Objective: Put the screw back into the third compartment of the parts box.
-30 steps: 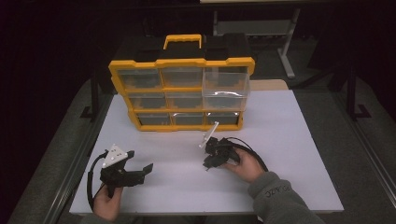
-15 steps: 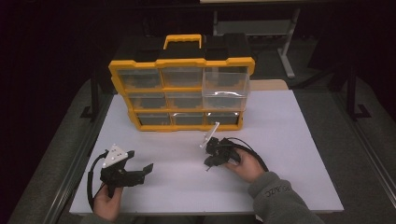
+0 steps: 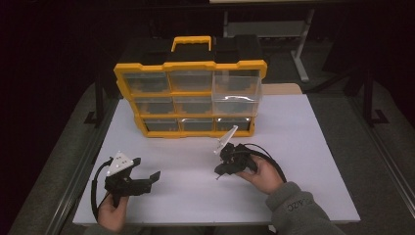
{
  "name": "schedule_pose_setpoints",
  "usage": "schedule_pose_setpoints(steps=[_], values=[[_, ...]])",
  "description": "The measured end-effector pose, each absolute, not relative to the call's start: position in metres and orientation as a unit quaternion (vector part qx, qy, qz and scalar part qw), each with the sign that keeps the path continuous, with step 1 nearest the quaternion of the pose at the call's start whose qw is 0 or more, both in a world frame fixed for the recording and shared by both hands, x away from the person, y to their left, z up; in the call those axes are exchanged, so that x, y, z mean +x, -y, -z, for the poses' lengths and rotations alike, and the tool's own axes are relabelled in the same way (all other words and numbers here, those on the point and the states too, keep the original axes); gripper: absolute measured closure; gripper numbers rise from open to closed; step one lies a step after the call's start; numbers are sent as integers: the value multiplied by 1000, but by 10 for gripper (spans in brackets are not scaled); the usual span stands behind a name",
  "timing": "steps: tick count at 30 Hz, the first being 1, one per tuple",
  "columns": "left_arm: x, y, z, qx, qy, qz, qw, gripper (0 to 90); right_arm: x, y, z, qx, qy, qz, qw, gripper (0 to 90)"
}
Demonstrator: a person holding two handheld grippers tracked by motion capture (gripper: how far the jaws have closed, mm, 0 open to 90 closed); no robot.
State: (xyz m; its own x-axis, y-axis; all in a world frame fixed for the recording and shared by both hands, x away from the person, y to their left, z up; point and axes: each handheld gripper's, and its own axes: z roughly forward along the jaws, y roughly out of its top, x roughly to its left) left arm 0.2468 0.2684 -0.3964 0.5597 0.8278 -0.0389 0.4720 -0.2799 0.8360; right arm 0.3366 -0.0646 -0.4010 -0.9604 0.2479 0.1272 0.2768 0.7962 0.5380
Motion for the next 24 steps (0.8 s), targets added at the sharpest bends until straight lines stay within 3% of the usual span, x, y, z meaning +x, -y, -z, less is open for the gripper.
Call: schedule_pose_setpoints(steps=[9, 24], values=[[247, -268, 397, 772, -422, -210, 427, 137, 323, 70, 374, -114, 943, 310, 37, 865], [247, -268, 397, 768, -426, -209, 431, 137, 309, 77, 299, -92, 940, 325, 50, 863]])
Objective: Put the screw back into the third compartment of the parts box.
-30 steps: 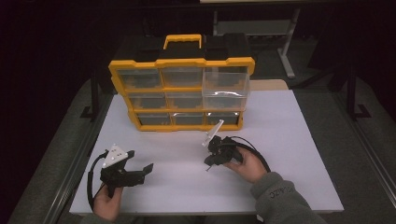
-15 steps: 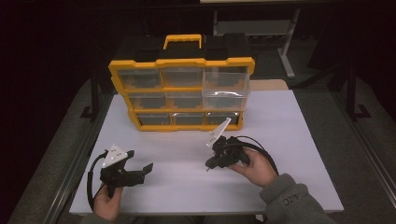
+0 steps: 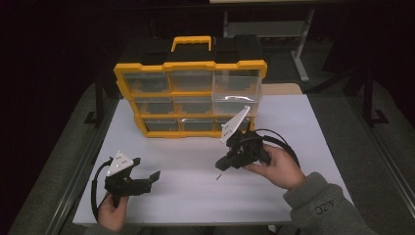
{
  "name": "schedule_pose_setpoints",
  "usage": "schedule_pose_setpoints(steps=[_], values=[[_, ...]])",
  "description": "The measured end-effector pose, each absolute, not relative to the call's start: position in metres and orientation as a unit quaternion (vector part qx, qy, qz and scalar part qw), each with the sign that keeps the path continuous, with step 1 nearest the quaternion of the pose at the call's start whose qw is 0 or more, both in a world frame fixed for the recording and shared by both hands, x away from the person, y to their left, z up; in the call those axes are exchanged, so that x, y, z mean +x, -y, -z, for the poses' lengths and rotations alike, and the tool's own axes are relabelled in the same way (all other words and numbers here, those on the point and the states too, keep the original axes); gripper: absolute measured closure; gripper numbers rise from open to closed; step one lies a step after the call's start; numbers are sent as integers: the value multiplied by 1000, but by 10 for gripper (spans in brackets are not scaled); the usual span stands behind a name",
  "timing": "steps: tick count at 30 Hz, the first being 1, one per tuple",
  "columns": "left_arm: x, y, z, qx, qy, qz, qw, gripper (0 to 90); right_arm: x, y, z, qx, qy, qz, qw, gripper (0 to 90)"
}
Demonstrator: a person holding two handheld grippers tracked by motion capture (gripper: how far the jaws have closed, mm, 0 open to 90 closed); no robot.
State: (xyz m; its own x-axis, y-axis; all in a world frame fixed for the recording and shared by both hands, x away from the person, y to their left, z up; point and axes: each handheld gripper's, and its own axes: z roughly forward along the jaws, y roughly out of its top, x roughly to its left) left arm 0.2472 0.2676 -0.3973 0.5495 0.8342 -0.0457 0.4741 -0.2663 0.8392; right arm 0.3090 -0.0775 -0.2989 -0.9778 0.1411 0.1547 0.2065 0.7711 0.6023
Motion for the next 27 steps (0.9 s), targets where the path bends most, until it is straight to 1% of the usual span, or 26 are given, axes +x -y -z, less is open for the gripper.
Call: schedule_pose_setpoints(steps=[8, 15, 16, 18, 27], values=[[247, -268, 397, 765, -429, -208, 433, 137, 308, 83, 260, -89, 937, 335, 47, 863], [247, -268, 397, 767, -426, -210, 431, 137, 318, 88, 228, -83, 933, 348, 41, 863], [247, -268, 397, 767, -426, -210, 431, 137, 318, 88, 228, -83, 933, 348, 41, 863], [248, -269, 397, 769, -423, -211, 430, 137, 324, 90, 210, -85, 932, 352, 33, 862], [247, -269, 397, 766, -428, -209, 431, 137, 342, 101, 156, -103, 926, 363, 8, 862]])
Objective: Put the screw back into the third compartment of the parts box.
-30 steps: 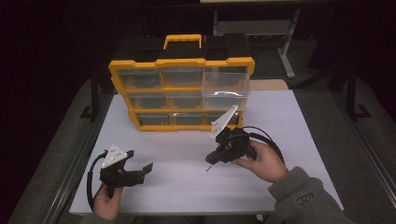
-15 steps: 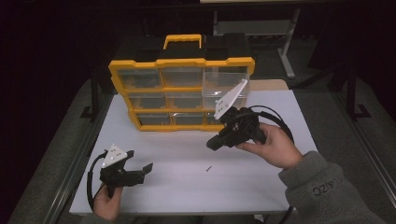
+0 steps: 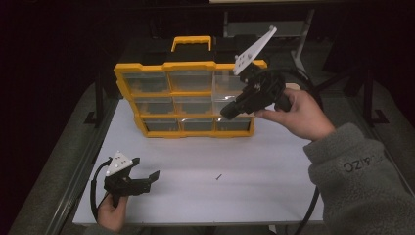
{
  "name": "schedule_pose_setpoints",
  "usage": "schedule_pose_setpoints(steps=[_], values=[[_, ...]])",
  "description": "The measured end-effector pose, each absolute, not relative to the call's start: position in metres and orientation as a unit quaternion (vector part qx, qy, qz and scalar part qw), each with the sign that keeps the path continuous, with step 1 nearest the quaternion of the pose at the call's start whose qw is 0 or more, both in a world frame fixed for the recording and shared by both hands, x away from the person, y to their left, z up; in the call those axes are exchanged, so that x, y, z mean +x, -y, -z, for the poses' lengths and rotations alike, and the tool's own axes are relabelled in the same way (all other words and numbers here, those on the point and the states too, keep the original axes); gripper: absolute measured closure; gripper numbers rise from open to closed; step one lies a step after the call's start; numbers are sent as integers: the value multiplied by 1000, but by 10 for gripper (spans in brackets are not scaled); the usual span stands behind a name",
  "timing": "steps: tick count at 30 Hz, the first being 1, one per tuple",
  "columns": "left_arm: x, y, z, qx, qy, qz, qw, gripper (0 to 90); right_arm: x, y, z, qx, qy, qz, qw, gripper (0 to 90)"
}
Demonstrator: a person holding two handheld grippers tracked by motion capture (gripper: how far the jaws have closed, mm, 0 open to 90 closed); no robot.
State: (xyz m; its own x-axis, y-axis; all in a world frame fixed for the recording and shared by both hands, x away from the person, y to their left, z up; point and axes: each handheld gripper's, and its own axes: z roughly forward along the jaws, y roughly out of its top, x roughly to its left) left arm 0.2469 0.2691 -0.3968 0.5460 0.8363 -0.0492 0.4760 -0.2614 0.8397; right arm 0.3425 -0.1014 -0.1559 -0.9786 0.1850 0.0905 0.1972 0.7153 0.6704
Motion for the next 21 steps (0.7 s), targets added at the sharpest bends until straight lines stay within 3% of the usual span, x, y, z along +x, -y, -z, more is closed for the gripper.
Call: schedule_pose_setpoints(steps=[9, 21], values=[[247, -269, 396, 767, -427, -209, 430, 137, 371, 108, 128, -139, 927, 346, -27, 861], [247, -270, 396, 771, -426, -207, 427, 137, 414, 109, 144, -194, 925, 325, -27, 862]])
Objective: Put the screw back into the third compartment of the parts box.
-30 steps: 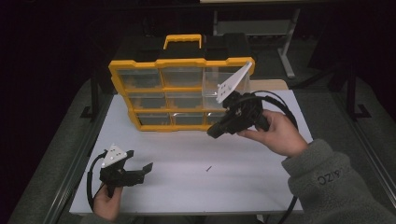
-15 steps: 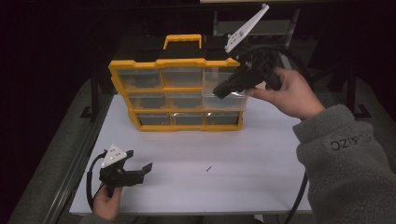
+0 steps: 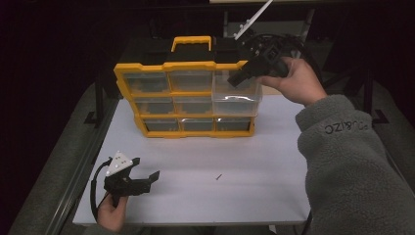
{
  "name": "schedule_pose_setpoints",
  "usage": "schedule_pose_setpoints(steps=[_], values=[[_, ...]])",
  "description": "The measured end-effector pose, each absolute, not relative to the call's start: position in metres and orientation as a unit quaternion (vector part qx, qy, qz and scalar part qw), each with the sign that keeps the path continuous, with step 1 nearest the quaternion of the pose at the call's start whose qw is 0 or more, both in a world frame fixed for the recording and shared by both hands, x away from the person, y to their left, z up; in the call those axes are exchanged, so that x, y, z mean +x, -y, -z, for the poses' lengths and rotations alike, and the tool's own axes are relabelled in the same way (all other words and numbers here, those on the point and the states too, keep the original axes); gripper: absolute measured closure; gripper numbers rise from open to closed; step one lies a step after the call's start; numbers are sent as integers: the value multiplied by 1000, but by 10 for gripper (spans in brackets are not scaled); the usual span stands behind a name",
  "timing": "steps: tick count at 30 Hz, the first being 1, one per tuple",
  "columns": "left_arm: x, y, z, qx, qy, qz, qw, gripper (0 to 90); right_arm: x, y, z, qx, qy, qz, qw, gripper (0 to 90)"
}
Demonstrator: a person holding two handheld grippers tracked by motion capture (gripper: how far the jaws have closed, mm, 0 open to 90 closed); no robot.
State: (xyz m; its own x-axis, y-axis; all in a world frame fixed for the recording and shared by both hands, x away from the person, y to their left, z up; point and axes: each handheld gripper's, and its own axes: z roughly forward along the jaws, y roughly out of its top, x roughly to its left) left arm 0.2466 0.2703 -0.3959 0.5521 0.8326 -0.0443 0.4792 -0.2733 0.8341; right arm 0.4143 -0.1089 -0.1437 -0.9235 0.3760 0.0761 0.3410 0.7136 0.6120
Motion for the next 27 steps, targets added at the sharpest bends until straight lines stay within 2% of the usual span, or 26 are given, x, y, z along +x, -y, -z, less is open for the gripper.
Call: schedule_pose_setpoints(steps=[4, 6, 8, 13, 22, 27], values=[[247, -271, 395, 774, -420, -211, 423, 137, 418, 104, 154, 200, -929, -311, 24, 859], [247, -271, 395, 775, -419, -211, 423, 137, 420, 102, 159, 201, -930, -308, 23, 811], [247, -271, 395, 774, -420, -212, 424, 137, 420, 101, 161, 202, -930, -307, 24, 800], [247, -271, 395, 770, -426, -208, 428, 137, 413, 101, 153, 193, -926, -324, 30, 778], [247, -270, 396, 768, -426, -211, 430, 137, 378, 97, 127, 151, -921, -357, 33, 744], [246, -271, 395, 771, -423, -211, 426, 137, 358, 92, 128, 122, -926, -356, 37, 723]])
